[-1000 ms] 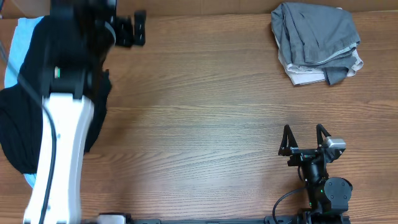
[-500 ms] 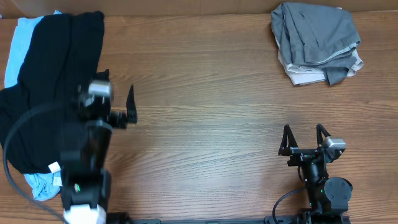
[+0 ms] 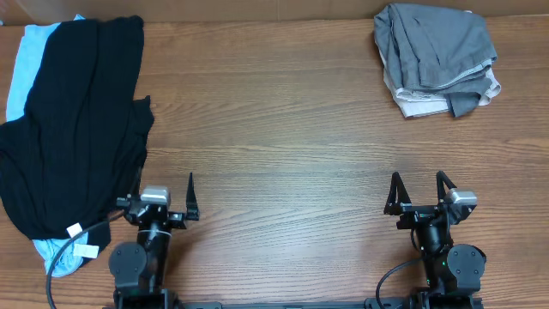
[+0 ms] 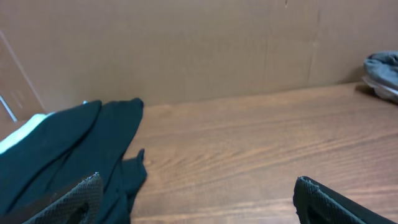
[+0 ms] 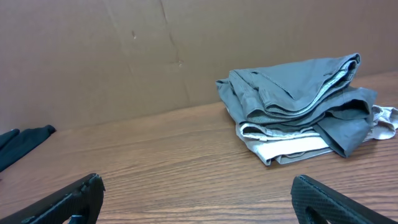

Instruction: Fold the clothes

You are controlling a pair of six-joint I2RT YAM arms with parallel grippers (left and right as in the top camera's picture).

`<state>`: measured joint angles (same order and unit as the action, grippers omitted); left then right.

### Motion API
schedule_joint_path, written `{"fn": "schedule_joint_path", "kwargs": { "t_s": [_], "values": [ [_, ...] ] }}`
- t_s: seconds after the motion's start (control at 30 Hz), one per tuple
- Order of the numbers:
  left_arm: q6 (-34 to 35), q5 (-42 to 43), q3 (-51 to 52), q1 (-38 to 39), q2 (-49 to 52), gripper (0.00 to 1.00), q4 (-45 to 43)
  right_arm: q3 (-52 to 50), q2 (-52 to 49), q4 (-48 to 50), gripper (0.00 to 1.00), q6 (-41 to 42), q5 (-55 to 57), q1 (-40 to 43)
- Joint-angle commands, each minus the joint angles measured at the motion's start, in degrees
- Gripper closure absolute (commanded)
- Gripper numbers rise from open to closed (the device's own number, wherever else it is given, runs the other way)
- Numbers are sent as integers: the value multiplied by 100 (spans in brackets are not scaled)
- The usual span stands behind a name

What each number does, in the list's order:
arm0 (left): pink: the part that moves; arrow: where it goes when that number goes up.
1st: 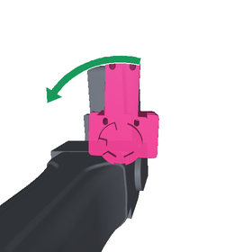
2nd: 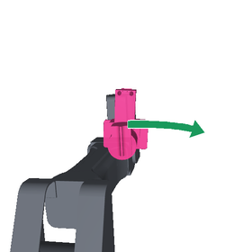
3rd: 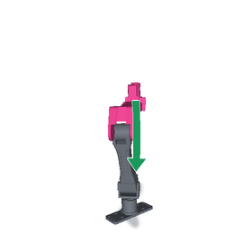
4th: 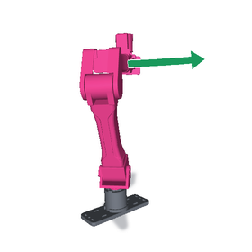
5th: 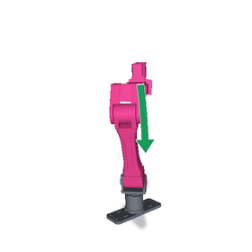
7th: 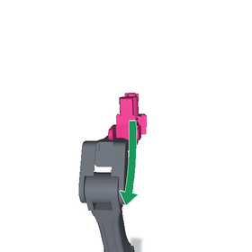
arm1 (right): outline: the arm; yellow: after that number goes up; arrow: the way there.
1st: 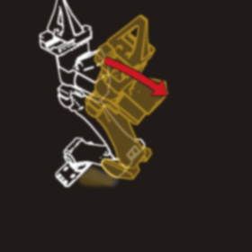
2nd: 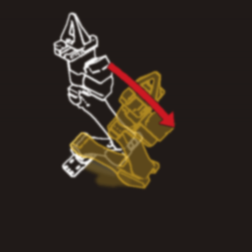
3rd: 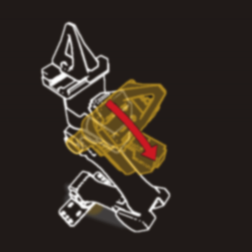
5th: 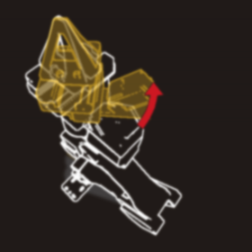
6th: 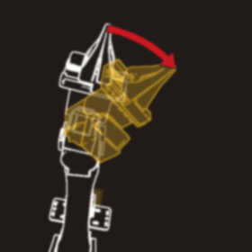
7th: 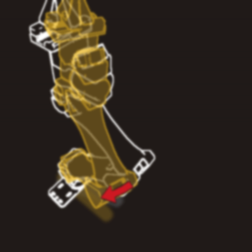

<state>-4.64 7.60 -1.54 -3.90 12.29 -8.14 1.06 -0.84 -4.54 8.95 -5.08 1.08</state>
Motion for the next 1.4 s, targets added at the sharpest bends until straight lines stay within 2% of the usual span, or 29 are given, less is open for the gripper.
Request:
{"fn": "schedule_joint_path", "kwargs": {
  "t_s": [0.0, 0.2, 1.37],
  "values": [
    [31, -208, 127, -33, -428, 0, 256, -61, 68, 24, 0, -44, 48, -26],
    [85, -546, 125, -33, -1019, 0, 1309, -61, 68, 24, 0, -44, 48, -26],
    [98, -570, 127, -31, -1200, 0, 1244, -61, 68, 26, 0, -44, 48, -26]
  ]
}}
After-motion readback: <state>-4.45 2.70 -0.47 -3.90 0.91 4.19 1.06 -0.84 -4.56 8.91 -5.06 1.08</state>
